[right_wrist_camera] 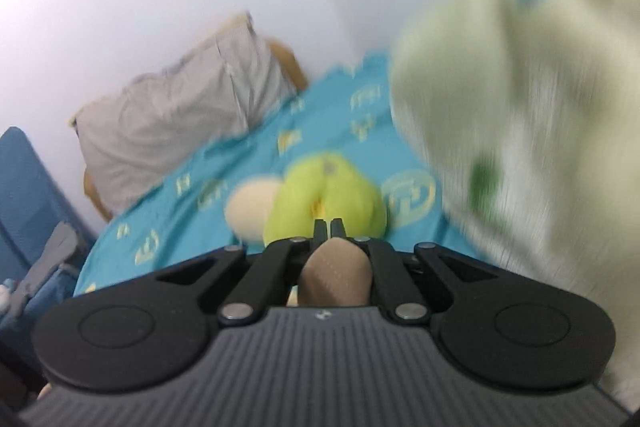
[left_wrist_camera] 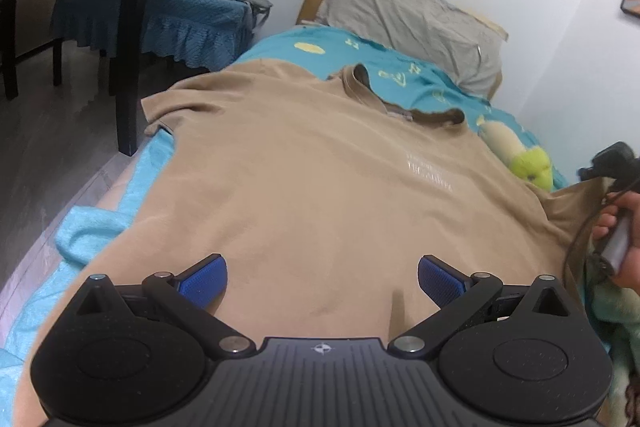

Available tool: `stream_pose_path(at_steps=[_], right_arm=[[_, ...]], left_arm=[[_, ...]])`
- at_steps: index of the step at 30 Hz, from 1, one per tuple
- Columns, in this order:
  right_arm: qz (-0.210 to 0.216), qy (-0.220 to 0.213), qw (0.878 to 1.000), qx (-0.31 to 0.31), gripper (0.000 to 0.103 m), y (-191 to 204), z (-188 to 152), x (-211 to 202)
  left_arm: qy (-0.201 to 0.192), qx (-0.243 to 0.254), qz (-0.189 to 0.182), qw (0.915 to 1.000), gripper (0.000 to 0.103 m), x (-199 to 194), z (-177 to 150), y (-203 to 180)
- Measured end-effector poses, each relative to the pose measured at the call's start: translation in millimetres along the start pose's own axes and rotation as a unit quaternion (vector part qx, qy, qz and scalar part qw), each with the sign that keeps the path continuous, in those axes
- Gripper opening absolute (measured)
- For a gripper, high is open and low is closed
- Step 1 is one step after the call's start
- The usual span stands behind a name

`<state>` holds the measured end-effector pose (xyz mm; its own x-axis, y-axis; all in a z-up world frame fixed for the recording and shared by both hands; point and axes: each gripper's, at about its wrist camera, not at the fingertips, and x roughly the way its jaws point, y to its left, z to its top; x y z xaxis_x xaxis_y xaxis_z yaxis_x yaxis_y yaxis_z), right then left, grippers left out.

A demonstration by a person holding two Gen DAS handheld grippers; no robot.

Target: Fold clothes

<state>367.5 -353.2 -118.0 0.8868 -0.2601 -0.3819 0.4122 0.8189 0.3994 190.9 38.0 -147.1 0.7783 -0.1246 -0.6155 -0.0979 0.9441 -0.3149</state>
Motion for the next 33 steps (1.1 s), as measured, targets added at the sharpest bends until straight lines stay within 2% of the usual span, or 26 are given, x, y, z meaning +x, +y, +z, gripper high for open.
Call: stream_pose_path(at_steps=[3, 7, 9, 11, 16, 19, 21, 24, 25, 26, 28, 31, 33], right_arm=[[0.009, -0.029, 0.999, -0.029, 0.004, 23, 15, -22], [0.048, -0.050, 0.995, -0.079, 0.004, 71, 22, -46], [0.075, -0.061, 0.987, -0.129, 0.004, 107, 13, -56], [0.111, -0.058, 0.975, -0.184, 0.004, 148, -9, -62], [0.183, 0.024, 0.945, -0.269, 0.004, 215, -100, -46], [0.190, 0.078, 0.931, -0.301, 0.005, 230, -152, -28], [0.189, 0.098, 0.931, -0.297, 0.005, 230, -167, -26], [0.194, 0.130, 0.933, -0.272, 0.009, 225, -161, -20], [0.198, 0.141, 0.932, -0.270, 0.023, 224, -156, -21], [0.201, 0.153, 0.930, -0.267, 0.053, 222, -150, -22], [0.220, 0.151, 0.932, -0.246, 0.084, 210, -135, -38], [0.246, 0.148, 0.933, -0.217, 0.085, 186, -105, -79], [0.249, 0.146, 0.936, -0.202, 0.085, 167, -85, -115]], left_arm=[[-0.017, -0.010, 0.001, 0.9998, 0.103, -9, 6, 3], [-0.041, -0.036, 0.004, 0.9985, 0.103, -23, 19, 12], [-0.055, -0.047, 0.013, 0.9973, 0.103, -29, 27, 19], [-0.071, -0.057, 0.024, 0.9955, 0.103, -36, 34, 29], [-0.086, -0.085, 0.052, 0.9913, 0.103, -40, 48, 53], [-0.081, -0.090, 0.058, 0.9910, 0.103, -36, 49, 61], [-0.074, -0.085, 0.058, 0.9919, 0.103, -32, 47, 61], [-0.063, -0.074, 0.057, 0.9936, 0.103, -28, 43, 57], [-0.060, -0.071, 0.057, 0.9941, 0.103, -26, 42, 56], [-0.056, -0.067, 0.056, 0.9945, 0.103, -25, 41, 54], [-0.049, -0.060, 0.056, 0.9954, 0.103, -22, 38, 51], [-0.039, -0.049, 0.054, 0.9965, 0.103, -17, 35, 47], [-0.036, -0.039, 0.048, 0.9974, 0.103, -21, 31, 41]])
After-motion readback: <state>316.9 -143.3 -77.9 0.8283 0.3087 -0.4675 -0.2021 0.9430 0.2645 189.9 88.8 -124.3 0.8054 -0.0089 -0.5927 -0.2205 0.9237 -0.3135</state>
